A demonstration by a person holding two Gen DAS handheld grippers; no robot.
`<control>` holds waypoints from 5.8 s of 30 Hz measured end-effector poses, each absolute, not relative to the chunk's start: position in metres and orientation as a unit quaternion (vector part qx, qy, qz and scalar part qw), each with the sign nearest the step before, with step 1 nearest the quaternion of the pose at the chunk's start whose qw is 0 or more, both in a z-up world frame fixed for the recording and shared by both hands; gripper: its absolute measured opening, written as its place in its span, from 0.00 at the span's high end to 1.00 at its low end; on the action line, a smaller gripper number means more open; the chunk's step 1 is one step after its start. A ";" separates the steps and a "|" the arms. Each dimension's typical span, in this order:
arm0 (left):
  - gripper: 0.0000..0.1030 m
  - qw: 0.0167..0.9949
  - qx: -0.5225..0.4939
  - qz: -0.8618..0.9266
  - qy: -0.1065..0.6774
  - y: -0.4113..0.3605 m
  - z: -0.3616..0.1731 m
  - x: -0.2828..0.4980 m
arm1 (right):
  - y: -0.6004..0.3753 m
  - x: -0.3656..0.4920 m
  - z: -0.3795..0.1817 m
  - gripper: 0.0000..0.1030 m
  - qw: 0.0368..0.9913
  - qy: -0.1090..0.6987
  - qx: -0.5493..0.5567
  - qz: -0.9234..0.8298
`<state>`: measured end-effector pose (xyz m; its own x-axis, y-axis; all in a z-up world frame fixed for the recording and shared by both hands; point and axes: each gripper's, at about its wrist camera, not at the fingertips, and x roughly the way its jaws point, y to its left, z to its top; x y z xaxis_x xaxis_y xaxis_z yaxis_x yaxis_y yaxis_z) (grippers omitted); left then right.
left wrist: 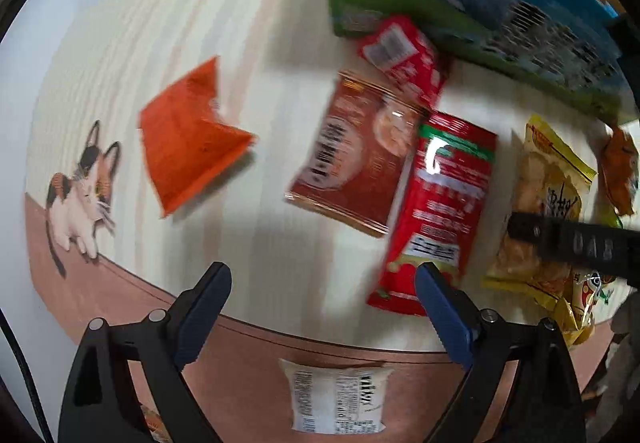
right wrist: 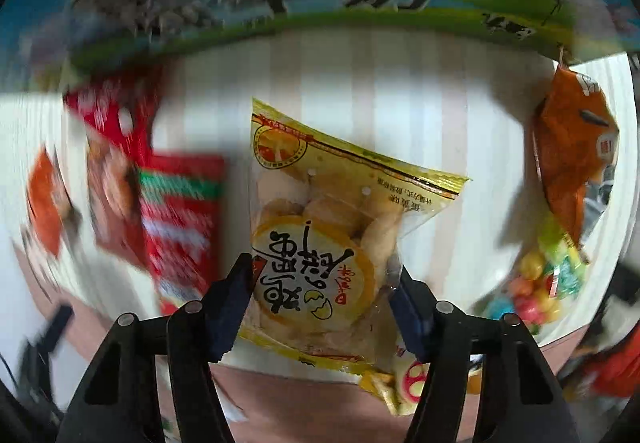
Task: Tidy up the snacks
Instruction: 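Grasp the red sauce sachet with the left tool while the right tool grasps the yellow egg-roll bag, then carry both packets into the box and release them beside the others, then grasp the white milk-candy pack with the left tool while the right tool grasps the yellow cartoon chip bag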
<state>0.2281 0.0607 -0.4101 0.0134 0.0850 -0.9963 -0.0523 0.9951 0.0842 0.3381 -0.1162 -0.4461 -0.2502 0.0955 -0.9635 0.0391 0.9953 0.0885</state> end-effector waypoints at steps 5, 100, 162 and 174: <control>0.09 0.698 0.005 0.015 0.716 0.038 -0.423 0.237 | -0.137 0.322 -0.443 0.40 0.604 0.796 0.020 0.037; 0.58 0.696 -0.053 -0.029 0.716 0.014 -0.279 0.436 | -0.238 0.486 -0.266 0.63 0.686 0.717 0.103 0.067; 0.04 0.790 -0.029 -0.043 0.611 0.041 -0.245 0.214 | -0.216 0.246 -0.231 0.09 0.738 0.661 0.135 0.010; 0.04 0.683 -0.016 -0.031 0.729 0.045 -0.360 0.128 | -0.246 0.165 -0.359 0.09 0.614 0.770 0.172 -0.019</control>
